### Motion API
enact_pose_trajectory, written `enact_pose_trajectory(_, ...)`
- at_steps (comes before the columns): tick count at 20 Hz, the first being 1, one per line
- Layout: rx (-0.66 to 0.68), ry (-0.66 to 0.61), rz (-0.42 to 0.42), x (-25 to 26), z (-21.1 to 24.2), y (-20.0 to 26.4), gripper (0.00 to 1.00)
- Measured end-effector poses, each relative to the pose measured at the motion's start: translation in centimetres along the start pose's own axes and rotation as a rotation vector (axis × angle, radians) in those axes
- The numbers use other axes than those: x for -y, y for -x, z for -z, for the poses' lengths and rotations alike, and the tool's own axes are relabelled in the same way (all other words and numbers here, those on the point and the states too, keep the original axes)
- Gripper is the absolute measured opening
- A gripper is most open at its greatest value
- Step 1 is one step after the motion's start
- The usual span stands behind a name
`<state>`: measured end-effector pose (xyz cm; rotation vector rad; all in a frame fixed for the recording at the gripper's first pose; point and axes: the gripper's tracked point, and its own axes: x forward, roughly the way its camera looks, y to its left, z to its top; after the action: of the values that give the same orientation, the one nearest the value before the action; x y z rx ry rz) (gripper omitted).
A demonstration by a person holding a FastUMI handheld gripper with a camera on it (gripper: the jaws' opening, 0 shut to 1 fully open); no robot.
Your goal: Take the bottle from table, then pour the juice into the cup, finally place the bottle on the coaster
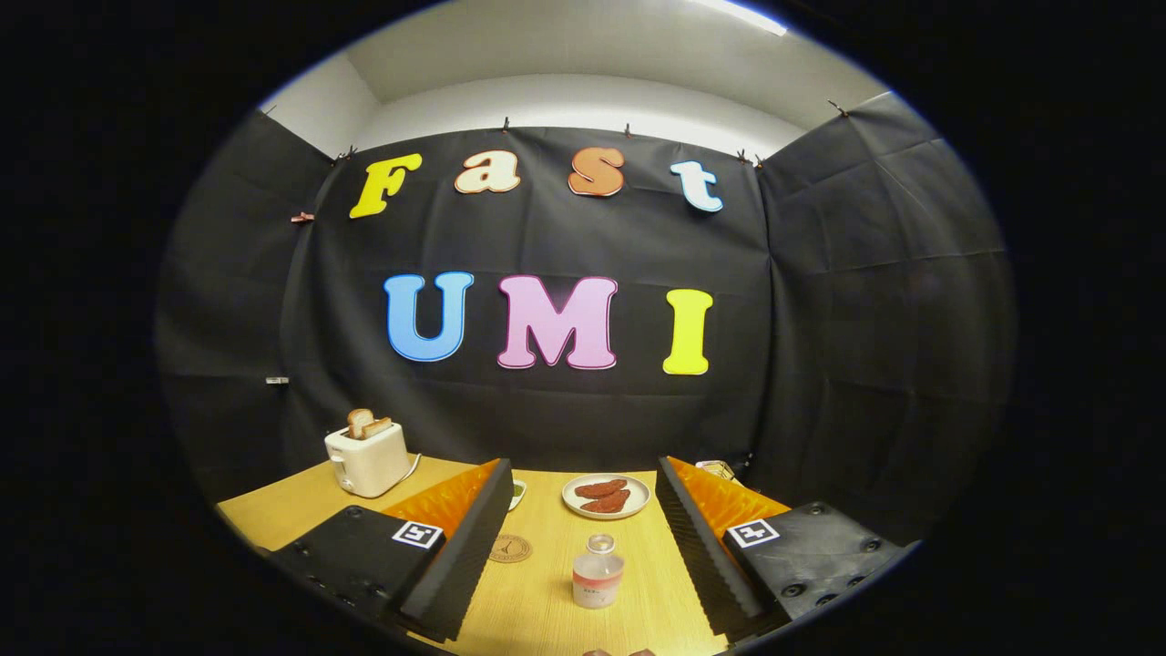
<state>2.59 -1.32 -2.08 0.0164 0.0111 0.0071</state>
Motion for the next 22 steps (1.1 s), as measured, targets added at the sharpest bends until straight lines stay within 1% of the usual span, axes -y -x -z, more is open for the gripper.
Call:
enact_pose_trajectory(5,-0.021,-0.009,0.005,0.7,1.5,-1.5,0.97)
enact_pose_trajectory(9,-0.063,0.006,-0.022,0.6,3.2,-2.3,0.97)
enact_pose_trajectory(12,-0.064,0.025,-0.05,0.5,4.1,-2.9,0.97)
enact_pose_trajectory(17,-0.105,0.038,-0.085,0.3,7.3,-3.9,0.97)
enact_pose_trajectory(22,-0.128,0.033,-0.089,1.8,10.2,-5.1,0.97)
